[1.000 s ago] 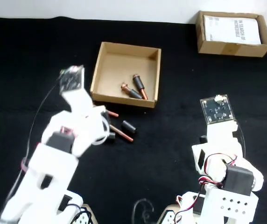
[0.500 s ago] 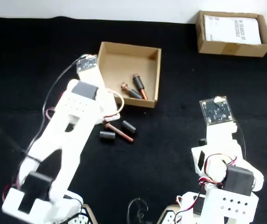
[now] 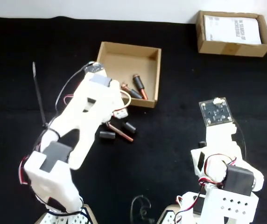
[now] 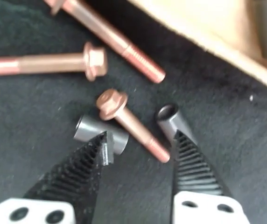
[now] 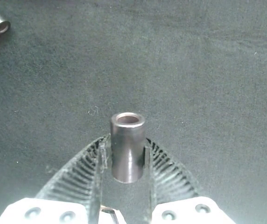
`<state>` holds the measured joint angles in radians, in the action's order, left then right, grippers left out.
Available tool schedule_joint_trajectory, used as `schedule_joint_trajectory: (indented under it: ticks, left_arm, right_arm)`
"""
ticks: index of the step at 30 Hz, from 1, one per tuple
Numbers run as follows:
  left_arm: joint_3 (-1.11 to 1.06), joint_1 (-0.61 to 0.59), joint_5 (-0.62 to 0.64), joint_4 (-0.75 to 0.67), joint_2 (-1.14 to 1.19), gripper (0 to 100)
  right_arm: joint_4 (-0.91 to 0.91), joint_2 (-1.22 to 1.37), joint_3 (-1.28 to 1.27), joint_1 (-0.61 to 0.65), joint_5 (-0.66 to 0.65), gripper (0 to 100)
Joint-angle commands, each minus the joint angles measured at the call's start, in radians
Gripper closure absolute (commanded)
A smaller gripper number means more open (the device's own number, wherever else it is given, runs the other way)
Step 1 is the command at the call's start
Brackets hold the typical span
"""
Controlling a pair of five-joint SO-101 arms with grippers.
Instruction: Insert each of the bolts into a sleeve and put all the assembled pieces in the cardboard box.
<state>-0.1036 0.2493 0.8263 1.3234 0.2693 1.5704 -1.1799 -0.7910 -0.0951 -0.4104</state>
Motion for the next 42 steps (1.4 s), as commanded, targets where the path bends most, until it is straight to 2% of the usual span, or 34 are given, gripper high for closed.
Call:
schedule_joint_trajectory:
  ticks: [1, 10, 23, 28, 35, 38, 42]
  left_arm:
    - [0.077, 0.008, 0.020, -0.003, 0.033, 78]
    - [0.108, 0.007, 0.032, 0.006, 0.122, 79]
    - [0.174, 0.007, 0.031, 0.187, 0.054, 79]
    - [0.108, 0.008, 0.031, 0.147, 0.084, 79]
    - [0.013, 0.005, 0.031, -0.020, 0.188, 79]
    - [0.019, 0.005, 0.032, -0.068, 0.236, 79]
    - [0.065, 0.004, 0.032, -0.064, 0.246, 79]
  right_arm:
    - [0.007, 0.004, 0.053, -0.007, -0.005, 99.1]
    - [0.001, 0.004, 0.050, -0.010, -0.005, 99.1]
    - [-0.035, 0.007, 0.044, -0.005, -0.012, 99.1]
    - [-0.045, 0.012, 0.042, -0.005, -0.012, 99.1]
    - [-0.045, 0.012, 0.044, -0.005, -0.014, 99.1]
    - [-0.045, 0.012, 0.045, -0.005, -0.014, 99.1]
    - [-0.045, 0.012, 0.045, -0.005, -0.014, 99.1]
